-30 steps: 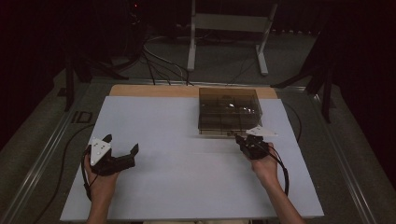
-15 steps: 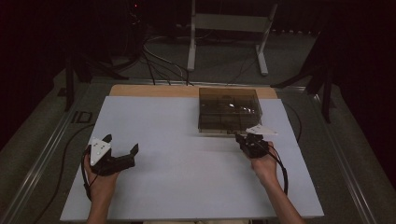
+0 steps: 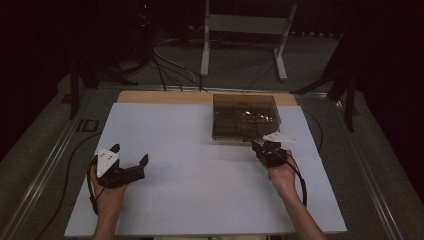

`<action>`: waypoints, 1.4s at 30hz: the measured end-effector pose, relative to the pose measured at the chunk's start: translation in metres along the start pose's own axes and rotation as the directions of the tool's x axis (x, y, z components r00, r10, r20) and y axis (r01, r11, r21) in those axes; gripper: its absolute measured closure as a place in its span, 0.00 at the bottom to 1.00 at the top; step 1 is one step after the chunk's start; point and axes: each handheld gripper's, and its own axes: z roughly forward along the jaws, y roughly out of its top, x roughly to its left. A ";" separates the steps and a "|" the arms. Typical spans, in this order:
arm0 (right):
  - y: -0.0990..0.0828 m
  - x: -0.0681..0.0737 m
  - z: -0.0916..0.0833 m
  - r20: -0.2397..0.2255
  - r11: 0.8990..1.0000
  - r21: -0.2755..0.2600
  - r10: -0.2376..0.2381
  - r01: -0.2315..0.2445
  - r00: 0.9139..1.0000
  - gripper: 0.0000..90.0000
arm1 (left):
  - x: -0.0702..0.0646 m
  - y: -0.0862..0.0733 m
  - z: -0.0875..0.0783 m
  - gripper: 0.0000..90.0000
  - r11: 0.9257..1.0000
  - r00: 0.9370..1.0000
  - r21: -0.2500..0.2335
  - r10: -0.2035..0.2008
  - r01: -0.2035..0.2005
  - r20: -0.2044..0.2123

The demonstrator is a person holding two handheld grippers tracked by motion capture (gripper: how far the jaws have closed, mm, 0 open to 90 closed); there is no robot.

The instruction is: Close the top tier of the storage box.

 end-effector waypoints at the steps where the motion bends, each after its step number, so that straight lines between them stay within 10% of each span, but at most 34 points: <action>1: 0.000 0.000 0.000 0.000 1.000 0.000 0.000 0.000 1.000 1.00 | 0.000 0.000 0.000 0.00 1.000 1.000 -0.001 0.000 0.000 0.000; 42: 0.011 -0.005 0.016 0.029 1.000 0.014 0.015 -0.015 0.999 1.00 | 0.000 0.000 0.000 0.00 1.000 1.000 0.000 -0.001 0.001 0.000</action>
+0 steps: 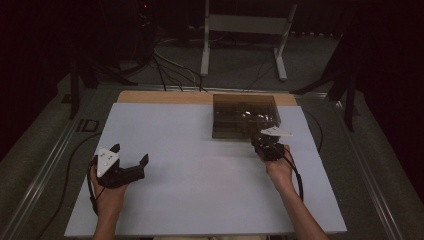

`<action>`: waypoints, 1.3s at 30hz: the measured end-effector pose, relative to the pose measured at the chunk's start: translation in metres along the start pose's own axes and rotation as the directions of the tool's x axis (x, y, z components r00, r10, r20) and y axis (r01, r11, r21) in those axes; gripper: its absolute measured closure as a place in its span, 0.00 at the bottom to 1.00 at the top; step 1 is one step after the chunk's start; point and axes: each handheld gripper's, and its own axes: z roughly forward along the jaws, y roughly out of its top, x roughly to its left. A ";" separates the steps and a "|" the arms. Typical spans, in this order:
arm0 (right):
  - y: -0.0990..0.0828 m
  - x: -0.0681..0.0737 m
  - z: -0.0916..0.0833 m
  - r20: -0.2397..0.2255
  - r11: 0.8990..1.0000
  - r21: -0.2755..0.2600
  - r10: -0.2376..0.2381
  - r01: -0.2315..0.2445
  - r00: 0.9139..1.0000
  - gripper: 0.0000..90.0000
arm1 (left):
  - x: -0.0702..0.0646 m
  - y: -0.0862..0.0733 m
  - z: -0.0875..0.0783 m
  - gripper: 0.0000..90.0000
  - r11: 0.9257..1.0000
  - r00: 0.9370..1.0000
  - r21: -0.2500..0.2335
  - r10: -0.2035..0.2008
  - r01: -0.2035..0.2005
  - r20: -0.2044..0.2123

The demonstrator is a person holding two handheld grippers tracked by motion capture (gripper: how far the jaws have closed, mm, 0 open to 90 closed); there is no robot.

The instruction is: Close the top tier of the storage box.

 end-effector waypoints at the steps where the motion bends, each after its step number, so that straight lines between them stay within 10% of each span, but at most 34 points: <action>1: 0.001 0.000 0.001 0.001 1.000 0.000 0.000 0.000 1.000 1.00 | 0.000 0.000 0.000 0.00 1.000 1.000 0.000 0.000 0.000 0.000; 39: 0.010 0.000 0.015 0.016 1.000 0.003 0.029 -0.029 0.999 1.00 | 0.000 0.000 0.001 0.00 1.000 1.000 0.002 0.001 -0.001 0.001</action>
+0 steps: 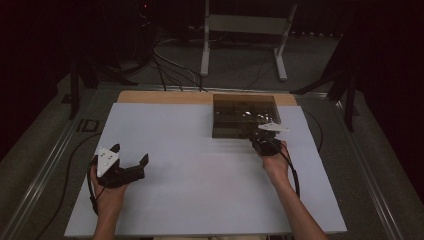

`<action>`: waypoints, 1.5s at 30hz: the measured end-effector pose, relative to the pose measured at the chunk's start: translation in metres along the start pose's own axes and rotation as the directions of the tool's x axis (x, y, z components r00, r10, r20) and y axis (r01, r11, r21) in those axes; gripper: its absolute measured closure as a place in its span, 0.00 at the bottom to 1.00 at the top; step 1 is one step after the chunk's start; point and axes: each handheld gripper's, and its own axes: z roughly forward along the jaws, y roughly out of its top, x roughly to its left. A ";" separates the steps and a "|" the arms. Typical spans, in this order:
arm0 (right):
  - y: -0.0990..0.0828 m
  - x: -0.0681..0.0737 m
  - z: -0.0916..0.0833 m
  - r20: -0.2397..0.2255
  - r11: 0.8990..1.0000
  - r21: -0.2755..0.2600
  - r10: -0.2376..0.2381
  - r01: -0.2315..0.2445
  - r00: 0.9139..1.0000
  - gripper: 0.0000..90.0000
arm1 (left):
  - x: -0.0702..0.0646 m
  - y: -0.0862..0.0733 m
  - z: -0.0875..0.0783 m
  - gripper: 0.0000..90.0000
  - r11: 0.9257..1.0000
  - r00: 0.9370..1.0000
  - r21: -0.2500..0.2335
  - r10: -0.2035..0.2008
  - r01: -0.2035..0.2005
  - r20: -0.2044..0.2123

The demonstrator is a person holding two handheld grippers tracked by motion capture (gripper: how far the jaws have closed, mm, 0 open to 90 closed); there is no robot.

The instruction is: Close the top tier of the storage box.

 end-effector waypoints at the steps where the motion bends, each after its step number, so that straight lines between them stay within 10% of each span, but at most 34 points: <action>1: 0.000 0.000 0.000 0.001 1.000 0.000 0.001 -0.001 1.000 1.00 | 0.000 0.000 0.000 0.00 1.000 1.000 0.001 0.000 0.000 0.000; 45: 0.009 0.012 0.007 0.000 1.000 -0.011 -0.025 0.025 1.000 1.00 | 0.001 0.000 -0.001 0.00 1.000 1.000 -0.002 -0.002 0.002 -0.005</action>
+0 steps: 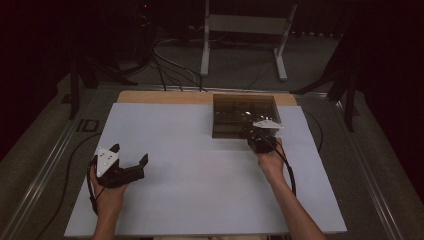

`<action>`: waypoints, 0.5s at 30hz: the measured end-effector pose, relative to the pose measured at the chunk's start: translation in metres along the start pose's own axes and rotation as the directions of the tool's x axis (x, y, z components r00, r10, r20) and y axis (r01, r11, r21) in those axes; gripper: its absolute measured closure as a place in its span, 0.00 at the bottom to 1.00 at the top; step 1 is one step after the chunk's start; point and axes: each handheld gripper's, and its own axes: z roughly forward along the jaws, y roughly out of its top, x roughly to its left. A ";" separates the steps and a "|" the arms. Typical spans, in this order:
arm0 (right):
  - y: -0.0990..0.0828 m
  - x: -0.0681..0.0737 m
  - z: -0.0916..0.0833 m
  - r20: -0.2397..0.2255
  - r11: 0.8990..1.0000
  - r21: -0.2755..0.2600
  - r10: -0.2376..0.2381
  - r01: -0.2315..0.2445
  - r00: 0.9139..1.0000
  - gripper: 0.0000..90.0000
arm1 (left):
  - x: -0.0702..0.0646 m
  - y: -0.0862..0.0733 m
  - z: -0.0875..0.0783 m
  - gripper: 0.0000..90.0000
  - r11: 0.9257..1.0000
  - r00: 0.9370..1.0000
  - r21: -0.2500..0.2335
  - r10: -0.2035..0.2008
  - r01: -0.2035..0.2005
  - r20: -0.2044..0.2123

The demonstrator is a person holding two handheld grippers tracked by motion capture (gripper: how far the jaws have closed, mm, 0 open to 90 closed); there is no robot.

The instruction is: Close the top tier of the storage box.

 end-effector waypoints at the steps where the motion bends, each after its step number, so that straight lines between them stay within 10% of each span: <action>1: 0.000 0.000 0.000 0.000 1.000 0.000 -0.001 0.001 1.000 1.00 | 0.000 0.000 0.000 0.00 1.000 1.000 0.000 0.000 0.000 0.000; 15: 0.001 -0.003 0.004 0.003 1.000 -0.008 0.025 -0.025 1.000 1.00 | 0.001 0.000 -0.001 0.00 1.000 1.000 -0.002 -0.004 0.004 -0.002</action>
